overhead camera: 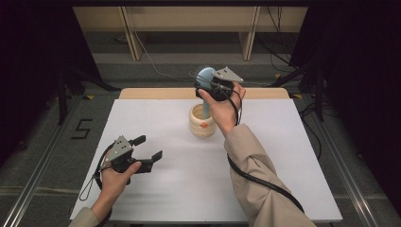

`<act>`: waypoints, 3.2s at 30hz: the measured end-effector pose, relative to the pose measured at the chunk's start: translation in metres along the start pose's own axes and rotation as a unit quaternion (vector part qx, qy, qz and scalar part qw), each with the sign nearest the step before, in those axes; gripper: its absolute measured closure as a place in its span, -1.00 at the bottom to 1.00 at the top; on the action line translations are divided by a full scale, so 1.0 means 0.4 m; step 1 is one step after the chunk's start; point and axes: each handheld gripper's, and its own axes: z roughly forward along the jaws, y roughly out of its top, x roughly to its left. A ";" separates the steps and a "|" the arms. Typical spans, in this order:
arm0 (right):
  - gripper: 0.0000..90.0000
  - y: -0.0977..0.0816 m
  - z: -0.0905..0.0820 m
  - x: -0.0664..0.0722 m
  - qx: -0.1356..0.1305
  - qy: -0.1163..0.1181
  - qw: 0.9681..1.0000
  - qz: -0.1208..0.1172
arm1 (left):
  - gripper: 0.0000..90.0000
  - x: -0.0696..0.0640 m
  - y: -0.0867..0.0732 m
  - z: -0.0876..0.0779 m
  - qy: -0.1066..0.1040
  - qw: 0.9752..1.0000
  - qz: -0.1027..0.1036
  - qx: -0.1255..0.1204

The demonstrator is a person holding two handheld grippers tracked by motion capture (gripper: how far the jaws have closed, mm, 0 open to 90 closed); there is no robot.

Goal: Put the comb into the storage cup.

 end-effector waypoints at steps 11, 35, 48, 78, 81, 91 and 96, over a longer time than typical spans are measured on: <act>-0.55 -0.013 0.007 0.002 0.006 0.000 1.000 0.000 | -0.75 -0.001 -0.001 0.000 0.000 1.000 -0.001 0.000; -0.55 -0.034 0.020 0.005 0.021 0.002 1.000 -0.003 | -0.75 0.000 0.000 0.000 0.000 1.000 -0.001 -0.001; -0.55 -0.042 0.026 0.006 0.026 0.004 1.000 -0.004 | -0.75 0.000 0.000 0.000 -0.001 1.000 0.000 0.000; -0.55 -0.073 0.039 0.007 0.048 0.009 0.999 -0.011 | -0.75 0.000 0.000 0.000 -0.001 1.000 0.001 0.001; -0.55 -0.072 0.040 0.009 0.047 0.009 0.999 -0.009 | -0.75 0.001 0.000 0.000 -0.001 1.000 0.001 0.001; -0.56 -0.071 0.048 0.014 0.050 0.015 0.998 -0.017 | -0.75 0.000 0.000 0.000 -0.001 1.000 0.001 0.000; -0.56 -0.072 0.055 0.015 0.048 0.022 0.998 -0.027 | -0.75 0.000 0.000 0.000 -0.001 1.000 0.001 0.000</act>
